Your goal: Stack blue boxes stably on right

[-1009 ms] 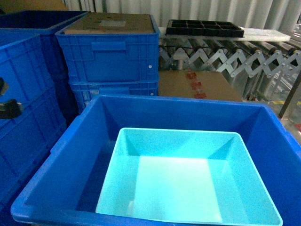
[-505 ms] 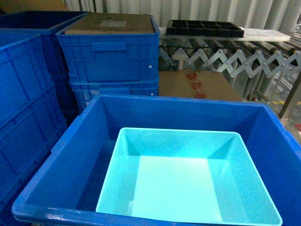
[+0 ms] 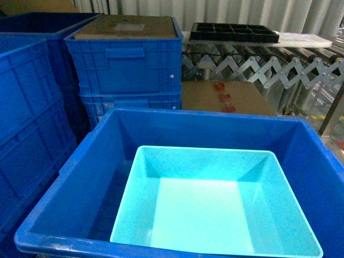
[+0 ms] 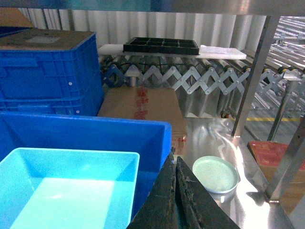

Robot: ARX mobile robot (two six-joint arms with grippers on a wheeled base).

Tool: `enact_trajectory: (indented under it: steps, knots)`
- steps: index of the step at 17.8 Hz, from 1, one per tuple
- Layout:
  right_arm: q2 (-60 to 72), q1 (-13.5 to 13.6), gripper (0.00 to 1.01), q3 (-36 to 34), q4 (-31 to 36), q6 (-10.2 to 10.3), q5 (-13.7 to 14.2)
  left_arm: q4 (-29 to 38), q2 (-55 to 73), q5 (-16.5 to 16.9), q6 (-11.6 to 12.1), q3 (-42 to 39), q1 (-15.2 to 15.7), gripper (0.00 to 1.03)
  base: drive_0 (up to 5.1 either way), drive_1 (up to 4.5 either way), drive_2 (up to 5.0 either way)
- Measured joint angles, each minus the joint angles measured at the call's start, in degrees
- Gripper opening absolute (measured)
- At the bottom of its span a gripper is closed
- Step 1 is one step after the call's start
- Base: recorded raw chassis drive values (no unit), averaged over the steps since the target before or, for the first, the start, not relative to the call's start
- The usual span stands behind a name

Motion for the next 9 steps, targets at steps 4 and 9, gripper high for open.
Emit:
enact_trajectory:
  steps: [4, 9]
  knots:
    - [-6.75, 0.00, 0.02, 0.00, -6.73, 0.00, 0.00, -7.48, -7.89, 0.00, 0.02, -0.02, 0.00, 0.02, 0.0, 0.00, 0.0]
    - [-12.63, 0.00, 0.02, 0.00, -12.59, 0.00, 0.00, -14.62, -15.12, 0.00, 0.02, -0.02, 0.00, 0.02, 0.0, 0.00, 0.0]
